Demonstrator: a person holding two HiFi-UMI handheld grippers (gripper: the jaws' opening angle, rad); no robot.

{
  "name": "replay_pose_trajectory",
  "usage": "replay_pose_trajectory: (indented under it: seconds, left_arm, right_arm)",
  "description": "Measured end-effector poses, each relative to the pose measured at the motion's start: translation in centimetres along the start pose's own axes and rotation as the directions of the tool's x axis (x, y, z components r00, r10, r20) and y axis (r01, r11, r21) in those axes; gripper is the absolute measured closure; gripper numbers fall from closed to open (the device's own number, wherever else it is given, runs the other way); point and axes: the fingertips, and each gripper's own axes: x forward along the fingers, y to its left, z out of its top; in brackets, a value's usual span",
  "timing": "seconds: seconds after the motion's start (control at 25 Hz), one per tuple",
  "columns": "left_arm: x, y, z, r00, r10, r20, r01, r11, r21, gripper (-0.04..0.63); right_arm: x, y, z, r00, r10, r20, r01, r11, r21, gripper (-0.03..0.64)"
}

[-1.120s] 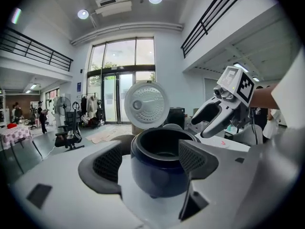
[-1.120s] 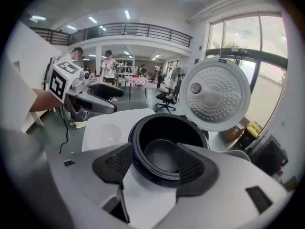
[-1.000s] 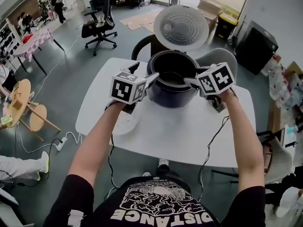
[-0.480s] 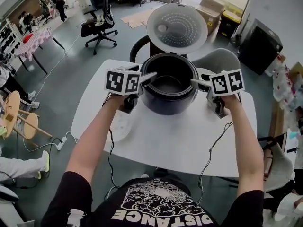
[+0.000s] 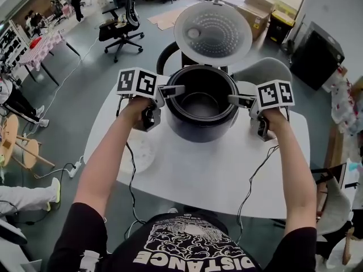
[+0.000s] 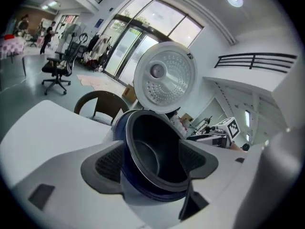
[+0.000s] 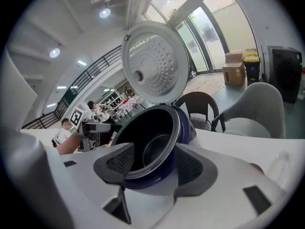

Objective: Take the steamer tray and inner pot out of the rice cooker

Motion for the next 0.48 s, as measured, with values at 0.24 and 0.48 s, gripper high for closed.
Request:
replay_pose_trajectory:
  seconds: [0.24, 0.48]
  left_arm:
    - [0.8, -0.1, 0.1, 0.996, -0.07, -0.063, 0.063, 0.993, -0.104, 0.239]
    - [1.7, 0.6, 0.5, 0.985, -0.102, -0.14, 0.07, 0.974, -0.215, 0.272]
  right_arm:
    - [0.6, -0.5, 0.0, 0.998, 0.049, -0.048, -0.045, 0.995, 0.086, 0.363]
    - [0.7, -2.1, 0.9, 0.995, 0.082, -0.065, -0.064, 0.968, 0.241, 0.388]
